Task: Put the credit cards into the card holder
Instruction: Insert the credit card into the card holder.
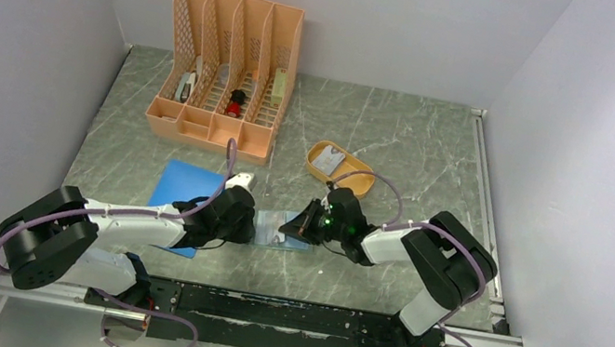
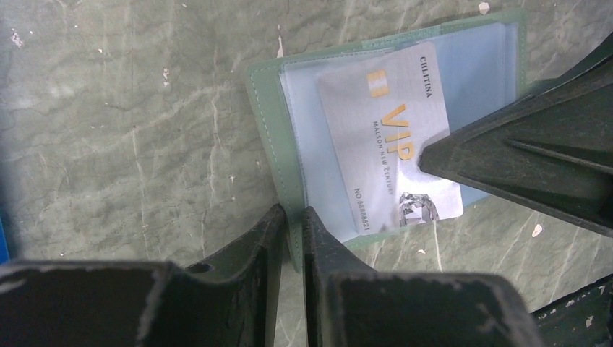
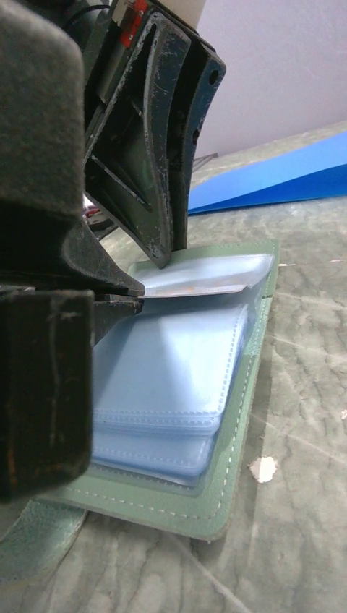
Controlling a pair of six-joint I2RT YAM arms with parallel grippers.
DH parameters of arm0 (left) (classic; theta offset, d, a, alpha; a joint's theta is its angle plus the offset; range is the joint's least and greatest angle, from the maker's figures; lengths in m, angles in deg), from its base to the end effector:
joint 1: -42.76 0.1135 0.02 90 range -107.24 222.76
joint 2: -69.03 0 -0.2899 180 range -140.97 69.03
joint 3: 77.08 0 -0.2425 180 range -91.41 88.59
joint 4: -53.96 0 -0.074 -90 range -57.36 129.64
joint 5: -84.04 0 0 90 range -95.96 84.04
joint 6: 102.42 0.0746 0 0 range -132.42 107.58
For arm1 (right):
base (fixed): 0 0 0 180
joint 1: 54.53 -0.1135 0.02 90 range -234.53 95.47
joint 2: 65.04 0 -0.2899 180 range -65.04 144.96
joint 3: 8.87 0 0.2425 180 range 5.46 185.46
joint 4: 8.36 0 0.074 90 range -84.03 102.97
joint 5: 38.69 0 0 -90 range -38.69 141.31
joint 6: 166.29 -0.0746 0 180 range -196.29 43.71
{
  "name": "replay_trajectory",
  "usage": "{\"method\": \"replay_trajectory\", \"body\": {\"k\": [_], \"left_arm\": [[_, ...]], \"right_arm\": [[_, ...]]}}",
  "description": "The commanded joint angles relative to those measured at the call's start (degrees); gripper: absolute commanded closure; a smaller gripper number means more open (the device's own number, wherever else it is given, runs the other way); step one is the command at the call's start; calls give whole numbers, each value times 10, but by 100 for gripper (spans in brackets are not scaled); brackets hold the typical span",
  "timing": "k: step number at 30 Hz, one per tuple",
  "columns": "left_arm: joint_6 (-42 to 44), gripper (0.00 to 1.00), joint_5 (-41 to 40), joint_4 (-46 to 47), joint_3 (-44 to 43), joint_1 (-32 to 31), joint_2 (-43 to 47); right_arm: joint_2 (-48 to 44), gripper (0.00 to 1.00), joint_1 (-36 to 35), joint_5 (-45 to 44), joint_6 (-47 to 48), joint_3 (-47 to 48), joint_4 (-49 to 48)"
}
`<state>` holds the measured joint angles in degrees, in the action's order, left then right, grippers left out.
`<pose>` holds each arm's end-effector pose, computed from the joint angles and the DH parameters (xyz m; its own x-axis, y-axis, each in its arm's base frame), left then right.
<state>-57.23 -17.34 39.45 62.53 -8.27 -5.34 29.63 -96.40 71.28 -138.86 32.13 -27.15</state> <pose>0.1627 -0.1777 0.1470 -0.8133 -0.0931 -0.5743 0.1505 0.9199 -0.3623 0.2105 0.2229 0.1247 -0.9381 0.2794 -0.2046 -0.0071 0.5750 0.8181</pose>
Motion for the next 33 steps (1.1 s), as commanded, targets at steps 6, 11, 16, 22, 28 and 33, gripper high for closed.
{"method": "replay_trajectory", "body": {"k": [6, 11, 16, 22, 28, 33], "left_arm": [[7, 82, 22, -18, 9, 0, -5], [8, 82, 18, -25, 11, 0, 5], [4, 82, 17, -29, 10, 0, 6], [4, 81, -1, -52, 5, 0, 18], [3, 82, -3, -51, 10, 0, 23], [0, 82, 4, -41, 13, 0, 20]], "right_arm": [[29, 100, -30, -3, 22, 31, 26], [6, 97, -33, -9, 51, 45, 72], [-11, 76, -34, -18, 64, 53, 107], [-29, 65, -34, -42, 75, 59, 146], [-44, 57, -34, -66, 96, 82, 199], [-51, 60, -34, -70, 95, 82, 211]]}}
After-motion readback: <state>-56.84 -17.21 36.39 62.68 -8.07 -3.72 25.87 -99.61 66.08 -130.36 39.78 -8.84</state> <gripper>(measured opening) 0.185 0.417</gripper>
